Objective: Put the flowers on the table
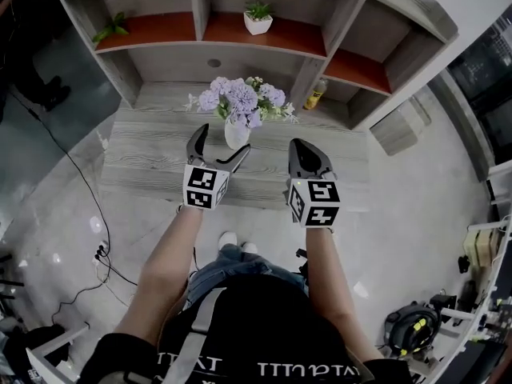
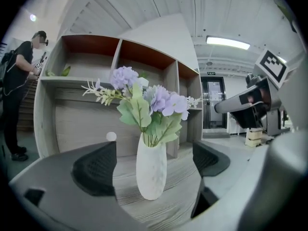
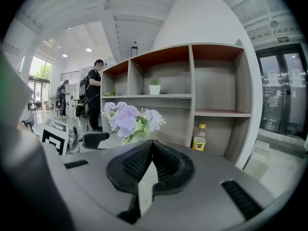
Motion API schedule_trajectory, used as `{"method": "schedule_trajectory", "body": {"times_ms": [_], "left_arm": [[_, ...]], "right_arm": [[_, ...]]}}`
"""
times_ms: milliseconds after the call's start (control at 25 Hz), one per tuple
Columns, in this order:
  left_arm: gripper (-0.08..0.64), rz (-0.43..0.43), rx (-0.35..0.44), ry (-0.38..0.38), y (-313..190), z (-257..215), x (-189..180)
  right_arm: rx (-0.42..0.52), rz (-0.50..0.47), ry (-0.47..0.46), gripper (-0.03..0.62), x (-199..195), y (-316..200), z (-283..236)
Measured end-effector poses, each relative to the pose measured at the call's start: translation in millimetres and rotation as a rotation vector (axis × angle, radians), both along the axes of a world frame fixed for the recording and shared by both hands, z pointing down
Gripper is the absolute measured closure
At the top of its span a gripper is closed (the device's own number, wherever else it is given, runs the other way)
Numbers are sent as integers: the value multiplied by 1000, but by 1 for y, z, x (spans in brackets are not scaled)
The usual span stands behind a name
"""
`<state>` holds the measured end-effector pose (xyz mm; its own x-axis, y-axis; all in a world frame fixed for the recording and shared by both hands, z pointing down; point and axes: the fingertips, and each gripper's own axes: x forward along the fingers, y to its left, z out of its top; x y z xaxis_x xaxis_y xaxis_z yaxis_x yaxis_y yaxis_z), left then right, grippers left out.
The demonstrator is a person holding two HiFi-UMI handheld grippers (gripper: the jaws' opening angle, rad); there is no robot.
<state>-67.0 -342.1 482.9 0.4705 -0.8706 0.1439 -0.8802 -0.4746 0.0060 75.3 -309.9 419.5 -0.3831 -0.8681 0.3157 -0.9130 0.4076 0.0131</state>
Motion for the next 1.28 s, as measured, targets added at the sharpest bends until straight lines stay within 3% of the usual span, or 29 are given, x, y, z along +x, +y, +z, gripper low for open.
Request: {"method": "schedule_trajectory", "body": {"times_ms": [480, 960, 1280], "left_arm": [[81, -16, -34, -23, 17, -25, -21], [81, 7, 112, -35, 30, -102, -48], [83, 55, 274, -112, 33, -169, -51]], "right_arm": [[4, -82, 44, 577, -12, -3, -14], [62, -61, 65, 577, -6, -9, -45], [149, -57, 21, 577, 6, -15, -89]]}}
